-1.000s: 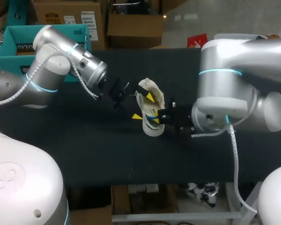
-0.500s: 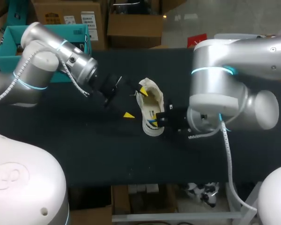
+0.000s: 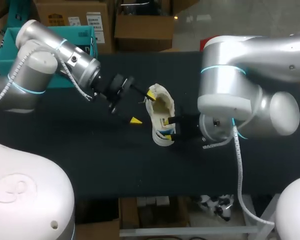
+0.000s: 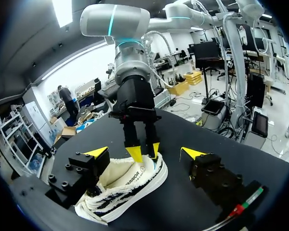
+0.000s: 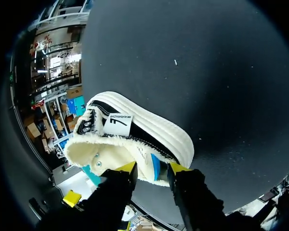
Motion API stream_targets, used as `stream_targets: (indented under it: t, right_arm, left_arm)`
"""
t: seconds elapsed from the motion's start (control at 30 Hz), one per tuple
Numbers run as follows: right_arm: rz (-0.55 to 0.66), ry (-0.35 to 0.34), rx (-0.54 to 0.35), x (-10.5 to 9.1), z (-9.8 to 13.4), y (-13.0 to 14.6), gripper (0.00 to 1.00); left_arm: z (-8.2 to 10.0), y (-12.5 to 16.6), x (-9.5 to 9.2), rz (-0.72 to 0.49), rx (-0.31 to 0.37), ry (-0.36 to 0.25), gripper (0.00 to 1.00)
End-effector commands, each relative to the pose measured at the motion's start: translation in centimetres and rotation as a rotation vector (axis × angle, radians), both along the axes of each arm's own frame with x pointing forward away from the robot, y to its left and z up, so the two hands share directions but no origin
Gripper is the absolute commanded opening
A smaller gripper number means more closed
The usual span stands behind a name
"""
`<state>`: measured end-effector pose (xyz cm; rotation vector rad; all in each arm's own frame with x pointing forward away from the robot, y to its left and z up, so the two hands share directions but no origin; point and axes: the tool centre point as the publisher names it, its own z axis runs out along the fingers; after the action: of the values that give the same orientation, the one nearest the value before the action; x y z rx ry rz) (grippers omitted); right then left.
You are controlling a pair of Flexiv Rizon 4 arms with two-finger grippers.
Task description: Open the shoe tongue, take the insole out of the shoe, put the insole back into the shoe, and pack the shoe into the shoebox
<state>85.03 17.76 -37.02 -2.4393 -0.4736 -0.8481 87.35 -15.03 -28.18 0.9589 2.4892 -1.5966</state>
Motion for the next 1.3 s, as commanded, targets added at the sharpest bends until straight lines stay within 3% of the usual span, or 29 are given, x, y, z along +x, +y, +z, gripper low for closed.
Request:
stream_targets:
  t: [0.03,0.1,0.13,0.23,0.3,0.33,0.7,0.77,0.93,1.2,1.3]
  right_arm:
    - [0.002,-0.015,-0.022,-1.0,1.7,0.2,0.34]
    - [0.024,-0.036,-0.027,-1.0,2.4,0.5,0.06]
    - [0.033,-0.041,-0.028,-0.9,2.5,0.6,0.00]
    - [0.068,-0.053,-0.032,-0.2,2.7,1.3,0.00]
    - [0.095,-0.052,-0.034,0.4,2.5,1.9,0.00]
    - [0.101,-0.045,-0.043,0.9,2.1,2.1,0.00]
    - [0.129,0.032,-0.057,3.3,-1.9,2.6,0.00]
    - [0.116,0.041,-0.079,3.5,-2.3,2.6,0.00]
    - [0.110,0.054,-0.101,3.5,-3.0,2.7,0.00]
    - [0.117,-0.010,-0.096,2.1,-0.4,1.8,0.00]
    - [0.133,-0.046,-0.080,1.8,0.9,1.2,0.00]
  left_arm:
    - [0.5,0.3,-0.1,0.014,0.012,0.019,1.00]
    - [0.7,0.5,-0.1,0.034,0.029,0.050,1.00]
    - [0.7,0.6,0.0,0.044,0.040,0.071,1.00]
    - [0.8,1.3,0.2,0.107,0.086,0.121,1.00]
    - [0.9,2.1,0.4,0.151,0.166,0.230,1.00]
    - [0.8,2.9,0.9,0.208,0.265,0.305,1.00]
    - [0.8,2.9,0.9,0.208,0.265,0.305,1.00]
    - [0.9,3.1,0.7,0.267,0.311,0.308,1.00]
    - [0.9,3.5,0.7,0.587,0.454,0.297,1.00]
    - [0.9,3.5,0.7,0.587,0.454,0.297,1.00]
    - [0.7,3.8,0.8,0.679,0.509,0.328,1.00]
